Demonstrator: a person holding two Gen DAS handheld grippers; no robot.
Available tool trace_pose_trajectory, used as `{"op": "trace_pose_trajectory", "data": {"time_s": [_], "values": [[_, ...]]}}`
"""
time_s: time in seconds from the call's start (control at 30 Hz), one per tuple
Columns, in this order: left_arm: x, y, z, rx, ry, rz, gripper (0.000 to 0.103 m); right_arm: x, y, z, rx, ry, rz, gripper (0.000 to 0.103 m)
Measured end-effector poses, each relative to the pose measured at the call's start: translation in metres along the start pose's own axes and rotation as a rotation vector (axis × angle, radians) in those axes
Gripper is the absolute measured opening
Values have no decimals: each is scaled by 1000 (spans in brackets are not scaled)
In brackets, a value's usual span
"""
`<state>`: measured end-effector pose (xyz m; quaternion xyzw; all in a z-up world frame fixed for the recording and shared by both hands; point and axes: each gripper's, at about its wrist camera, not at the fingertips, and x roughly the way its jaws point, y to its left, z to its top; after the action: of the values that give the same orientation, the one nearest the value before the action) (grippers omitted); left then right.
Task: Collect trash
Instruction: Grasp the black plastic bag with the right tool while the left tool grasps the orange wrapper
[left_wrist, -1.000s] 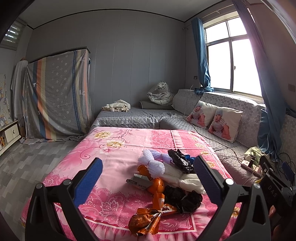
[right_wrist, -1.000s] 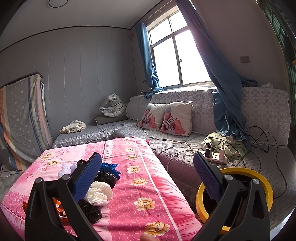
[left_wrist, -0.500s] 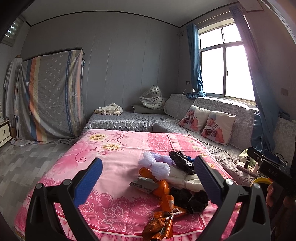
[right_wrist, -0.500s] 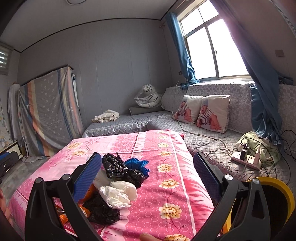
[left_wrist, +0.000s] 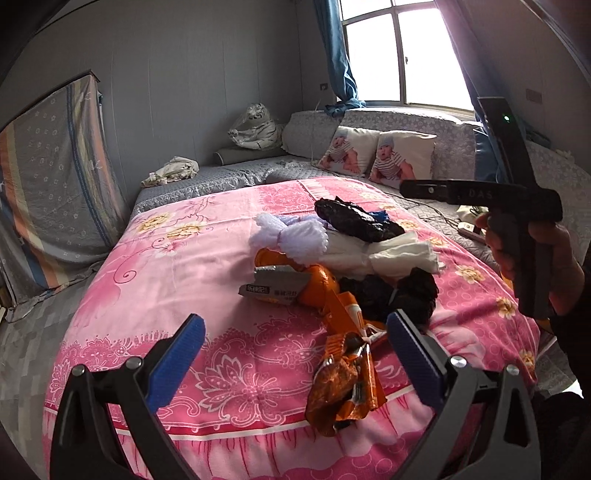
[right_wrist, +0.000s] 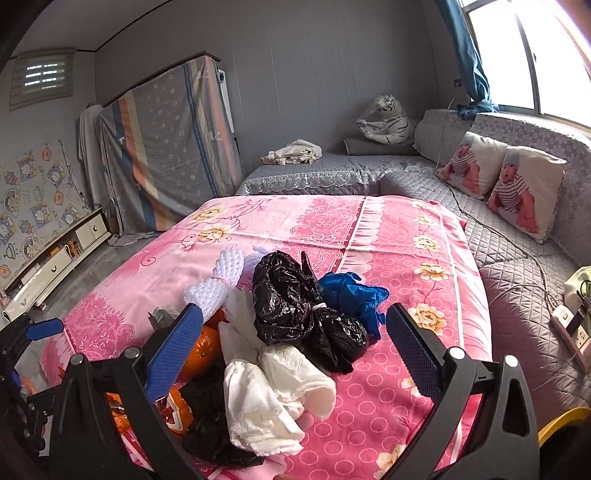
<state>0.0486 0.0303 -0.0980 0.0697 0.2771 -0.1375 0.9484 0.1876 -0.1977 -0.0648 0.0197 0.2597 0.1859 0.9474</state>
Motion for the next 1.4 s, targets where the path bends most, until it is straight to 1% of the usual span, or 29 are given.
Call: {"op": "trace_pose_trajectory", "data": {"time_s": [0.07, 0.17, 0.23, 0.33, 0.5, 0.6, 0.67, 0.7, 0.77, 0.83, 0.87, 0.9, 0.93, 0.97, 1.03, 1.07, 1.1, 1.13, 1.17, 1.2, 1.27, 1.3, 1.37, 1.4], "values": [[11, 0, -2, 4, 48, -38, 95, 11, 1, 3, -16, 19, 16, 95], [21, -1, -4, 19, 68, -62, 95, 26, 2, 7, -43, 58, 40, 95], [26, 0, -3, 17, 91, -94, 95, 37, 3, 10, -62, 90, 32, 95], [34, 3, -1, 4, 121, -124, 95, 54, 2, 15, -76, 150, 54, 95], [47, 12, 1, -55, 151, -175, 95, 77, -3, 23, -48, 199, 98, 95], [50, 10, -1, -31, 144, -153, 95, 85, -3, 24, -50, 219, 105, 95], [54, 7, -3, -15, 150, -163, 95, 92, -2, 24, -46, 234, 115, 95], [54, 6, -3, -15, 155, -169, 94, 95, -3, 23, -40, 241, 118, 95], [59, 3, -5, -7, 169, -176, 87, 100, -2, 22, -37, 255, 126, 95], [64, 3, -6, -3, 185, -178, 77, 102, -3, 21, -33, 264, 128, 94], [66, 3, -7, -3, 192, -185, 74, 104, -4, 20, -23, 270, 136, 94], [67, 2, -7, 0, 198, -189, 70, 104, -6, 19, -13, 278, 149, 91], [68, 1, -8, 5, 201, -190, 66, 106, -7, 19, -4, 286, 156, 86], [70, -1, -9, 14, 203, -188, 64, 107, -8, 18, 0, 295, 160, 83], [71, -4, -8, 27, 208, -189, 48, 110, -10, 15, 7, 314, 159, 77], [73, -4, -8, 24, 212, -194, 43, 110, -10, 15, 12, 317, 158, 75], [75, -4, -8, 15, 218, -200, 36, 111, -11, 14, 20, 321, 163, 70], [76, -4, -8, 8, 222, -204, 32, 111, -12, 14, 28, 327, 175, 67], [77, -4, -8, 4, 221, -202, 26, 112, -13, 14, 34, 331, 184, 63], [76, -4, -7, 4, 218, -198, 25, 112, -13, 14, 36, 334, 190, 56], [75, -6, -8, 4, 214, -195, 24, 112, -13, 14, 38, 339, 193, 48], [74, -6, -7, -1, 212, -191, 23, 112, -15, 14, 47, 342, 197, 40], [72, -4, -7, -17, 209, -195, 23, 112, -18, 13, 71, 351, 217, 28], [69, -2, -8, -27, 203, -198, 23, 110, -20, 13, 79, 342, 206, 21]]}}
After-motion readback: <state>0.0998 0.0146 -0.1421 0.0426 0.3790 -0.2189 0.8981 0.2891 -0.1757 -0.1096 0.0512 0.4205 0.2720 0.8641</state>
